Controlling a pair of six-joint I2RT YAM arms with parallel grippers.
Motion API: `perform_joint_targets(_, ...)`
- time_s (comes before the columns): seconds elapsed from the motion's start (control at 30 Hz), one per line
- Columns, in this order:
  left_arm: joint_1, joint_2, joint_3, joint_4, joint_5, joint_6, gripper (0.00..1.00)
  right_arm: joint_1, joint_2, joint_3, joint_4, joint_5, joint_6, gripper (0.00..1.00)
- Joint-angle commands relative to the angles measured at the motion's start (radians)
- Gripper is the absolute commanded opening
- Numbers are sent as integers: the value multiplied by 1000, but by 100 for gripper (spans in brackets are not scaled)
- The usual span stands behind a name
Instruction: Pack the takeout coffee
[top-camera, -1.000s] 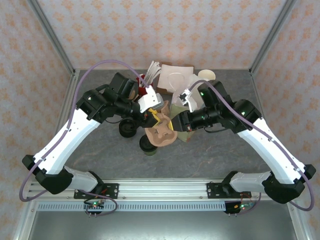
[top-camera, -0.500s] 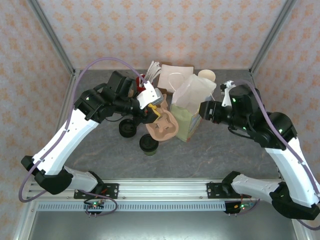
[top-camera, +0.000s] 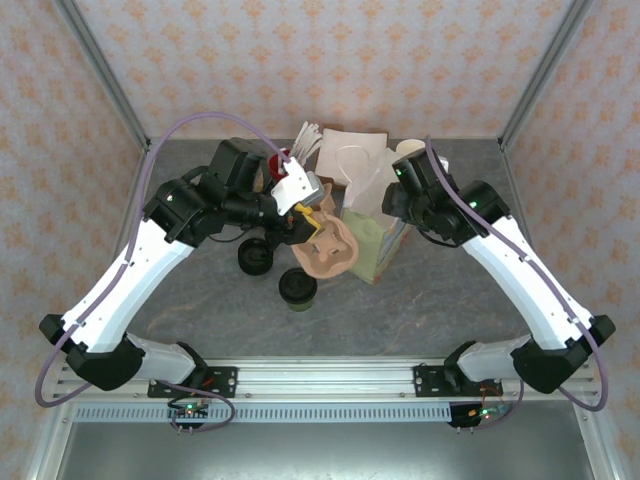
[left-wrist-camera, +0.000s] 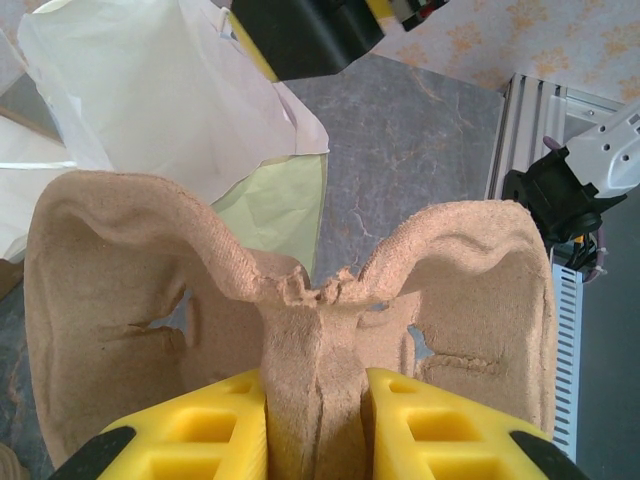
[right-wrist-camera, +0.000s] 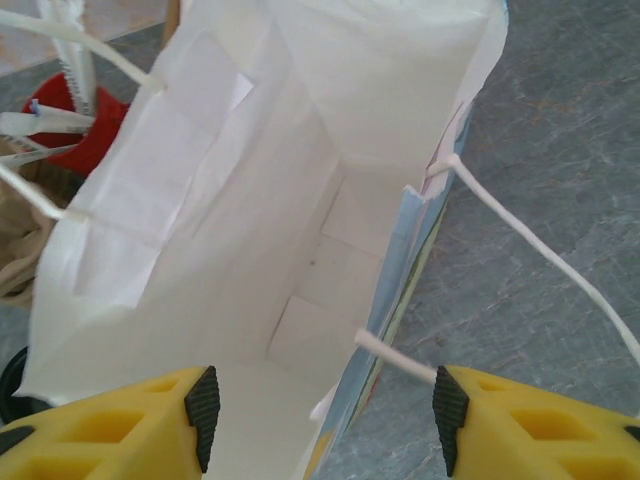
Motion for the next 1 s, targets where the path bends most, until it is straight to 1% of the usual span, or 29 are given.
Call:
perform_joint_targets(0.0,-3,-28,21,35,-20,-29,26,-17,8,-3,-13,92,21,62)
perform_joint_targets(0.1,-3,-26,20,40,-33,-34,26,-23,23,-16,-11,121,18,62)
perform_joint_targets(0.3,-3,-16,29,38,-33,-33,26,-28,47,-59,11,100,26,61)
perform_joint_targets(0.4,-3,-13,32,41,-30,-34,26,-29,58,-73,17,104,24,58)
perform_joint_targets(0.5,-3,-9,44,37,-24,-34,26,-35,67,-82,25,85,13,47)
perform_joint_targets(0.6,-3,-2,68,29,-7,-31,26,-40,62,-90,41,65,-5,29)
perform_joint_targets(0.73,-3,7,96,18,20,-30,25,-40,45,-80,53,23,-73,7)
perform_joint_targets(0.77,-3,10,106,15,27,-34,25,-40,35,-79,55,12,-98,3)
perform_joint_targets(0.83,-3,19,124,14,51,-49,25,-41,25,-71,40,-3,-140,0)
perform_joint_targets(0.97,-6,25,162,41,121,-95,25,-40,-3,-44,-5,-53,-213,0)
